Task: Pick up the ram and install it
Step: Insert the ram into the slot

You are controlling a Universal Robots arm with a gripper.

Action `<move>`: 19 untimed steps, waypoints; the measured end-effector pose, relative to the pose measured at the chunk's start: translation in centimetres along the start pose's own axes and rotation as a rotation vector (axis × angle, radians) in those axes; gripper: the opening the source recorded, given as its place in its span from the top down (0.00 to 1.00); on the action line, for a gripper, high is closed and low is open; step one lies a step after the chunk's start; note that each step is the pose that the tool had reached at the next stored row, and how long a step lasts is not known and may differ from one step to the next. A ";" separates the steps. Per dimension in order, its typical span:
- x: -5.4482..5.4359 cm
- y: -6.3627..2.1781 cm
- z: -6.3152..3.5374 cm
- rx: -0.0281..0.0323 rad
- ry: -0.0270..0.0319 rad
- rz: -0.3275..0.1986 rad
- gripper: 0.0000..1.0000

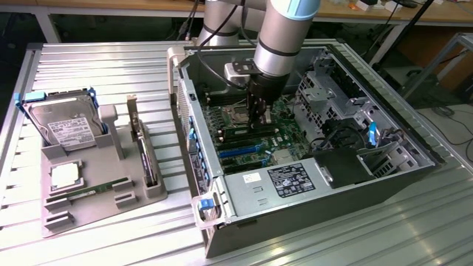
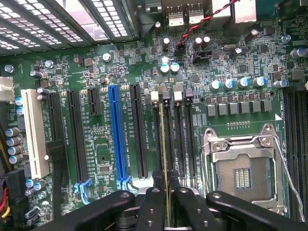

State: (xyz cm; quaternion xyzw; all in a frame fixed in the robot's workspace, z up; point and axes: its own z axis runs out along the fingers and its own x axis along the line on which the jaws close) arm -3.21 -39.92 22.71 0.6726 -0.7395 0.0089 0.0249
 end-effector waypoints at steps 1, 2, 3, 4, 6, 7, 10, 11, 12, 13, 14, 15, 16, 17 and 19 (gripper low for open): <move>0.0 0.00 0.00 0.0000 0.0000 0.000 0.86; 0.0 0.00 0.00 0.0000 0.0000 0.000 0.86; 0.0 0.00 0.00 0.0000 0.0000 0.000 0.86; 0.0 0.00 0.02 0.0000 0.0001 0.000 0.86; 0.0 0.00 0.20 0.0001 0.0011 0.000 0.86; 0.0 0.00 0.21 0.0000 0.0015 0.000 0.86; 0.0 0.00 0.11 0.0001 0.0013 0.000 0.86; 0.0 0.00 0.02 -0.0001 0.0013 0.000 0.86; 0.0 0.00 0.02 -0.0001 0.0013 0.000 0.86; 0.0 0.00 0.02 -0.0001 0.0013 0.000 0.86; 0.0 0.00 0.02 -0.0001 0.0012 0.000 0.86; 0.0 0.01 0.01 -0.0001 0.0014 0.000 0.86; 0.0 0.01 0.00 -0.0002 0.0018 0.000 0.86; 0.0 0.01 0.00 -0.0003 0.0023 0.000 0.86; 0.0 0.01 0.00 -0.0001 0.0025 0.001 0.86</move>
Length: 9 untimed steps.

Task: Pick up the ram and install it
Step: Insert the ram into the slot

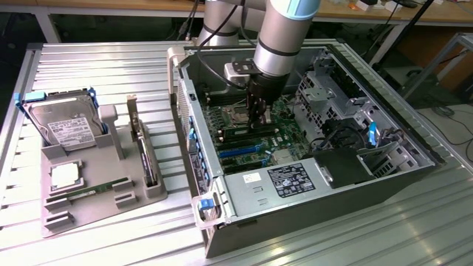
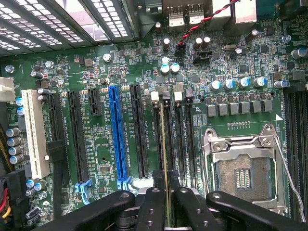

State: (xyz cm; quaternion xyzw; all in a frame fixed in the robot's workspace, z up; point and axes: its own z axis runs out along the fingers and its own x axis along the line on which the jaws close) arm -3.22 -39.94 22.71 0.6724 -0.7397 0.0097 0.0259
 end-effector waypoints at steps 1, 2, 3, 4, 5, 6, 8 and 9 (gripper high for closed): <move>0.0 0.00 0.02 0.0000 0.0002 0.000 0.86; 0.0 0.00 0.03 0.0001 0.0004 0.000 0.86; 0.0 0.00 0.03 0.0000 0.0005 0.000 0.86; 0.0 0.00 0.03 0.0000 0.0006 0.000 0.86; 0.0 0.00 0.06 0.0000 0.0005 0.000 0.86; 0.0 -0.01 0.12 0.0001 0.0004 0.000 0.86; 0.0 -0.01 0.21 0.0000 0.0011 0.000 0.86; 0.0 -0.01 0.23 -0.0001 0.0013 0.000 0.86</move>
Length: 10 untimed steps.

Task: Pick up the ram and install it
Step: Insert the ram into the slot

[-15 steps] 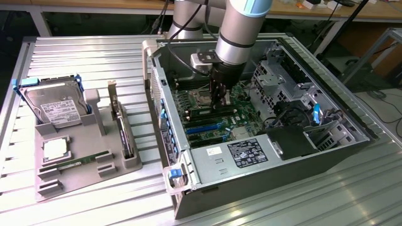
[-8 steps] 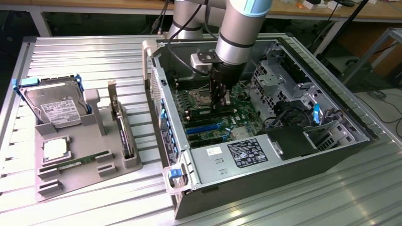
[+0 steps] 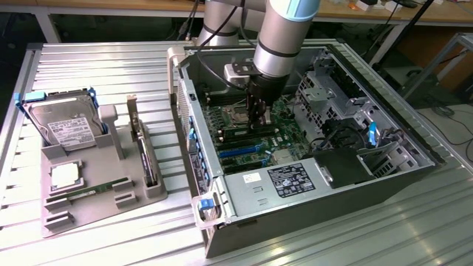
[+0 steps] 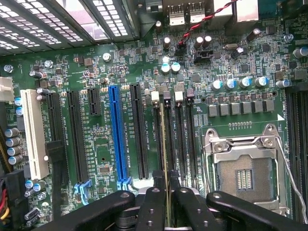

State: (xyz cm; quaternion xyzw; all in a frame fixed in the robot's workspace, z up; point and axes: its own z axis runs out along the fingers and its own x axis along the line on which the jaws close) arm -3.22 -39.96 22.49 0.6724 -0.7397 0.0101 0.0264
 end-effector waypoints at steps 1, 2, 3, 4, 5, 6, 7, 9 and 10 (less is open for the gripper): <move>0.0 0.00 0.02 0.0001 0.0000 0.000 0.86; 0.0 0.00 0.03 -0.0003 0.0002 0.000 0.86; 0.0 -0.02 0.04 -0.0093 0.0020 0.000 0.86; 0.0 -0.04 0.03 -0.0136 0.0030 -0.001 0.86; 0.0 -0.08 0.02 -0.0154 0.0033 -0.001 0.86; 0.0 -0.09 0.02 -0.0154 0.0032 -0.001 0.86; 0.0 -0.10 0.01 -0.0154 0.0031 -0.001 0.86; 0.0 -0.16 -0.34 -0.0163 0.0033 -0.001 0.86; 0.0 -0.18 -0.37 -0.0163 0.0030 -0.001 0.86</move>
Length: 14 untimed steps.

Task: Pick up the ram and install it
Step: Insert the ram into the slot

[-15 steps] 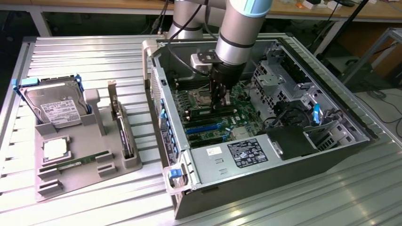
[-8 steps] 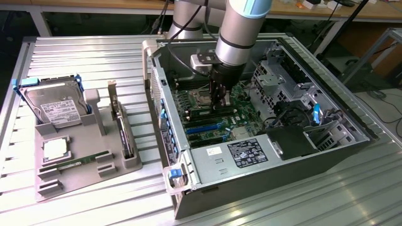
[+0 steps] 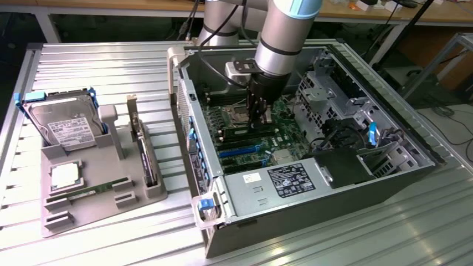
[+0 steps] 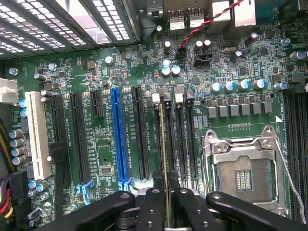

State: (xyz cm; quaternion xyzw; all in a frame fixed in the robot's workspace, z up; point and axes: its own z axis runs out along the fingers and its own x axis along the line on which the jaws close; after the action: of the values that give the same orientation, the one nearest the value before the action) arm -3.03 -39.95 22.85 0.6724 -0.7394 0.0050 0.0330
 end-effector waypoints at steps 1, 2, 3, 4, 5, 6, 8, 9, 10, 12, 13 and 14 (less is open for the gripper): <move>0.0 -0.03 -0.10 -0.0004 0.0003 0.000 0.86; 0.0 -0.04 -0.14 -0.0006 0.0001 0.000 0.86; 0.0 -0.04 -0.14 -0.0007 0.0001 0.000 0.86; 0.0 -0.04 -0.14 -0.0008 0.0002 0.000 0.86; 0.0 -0.04 -0.15 -0.0008 0.0004 -0.001 0.86; 0.0 -0.04 -0.15 -0.0007 0.0006 -0.002 0.86; 0.0 -0.04 -0.15 -0.0005 0.0008 -0.005 0.86; 0.0 -0.04 -0.15 -0.0004 0.0008 -0.008 0.86; 0.0 -0.04 -0.15 -0.0002 0.0011 -0.011 0.86; 0.0 -0.04 -0.15 0.0000 0.0012 -0.014 0.86; 0.0 -0.04 -0.15 0.0000 0.0012 -0.014 0.86; 0.0 -0.04 -0.15 0.0000 0.0012 -0.014 0.86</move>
State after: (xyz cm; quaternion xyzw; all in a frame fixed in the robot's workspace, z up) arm -2.98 -39.95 23.00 0.6777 -0.7346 0.0052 0.0335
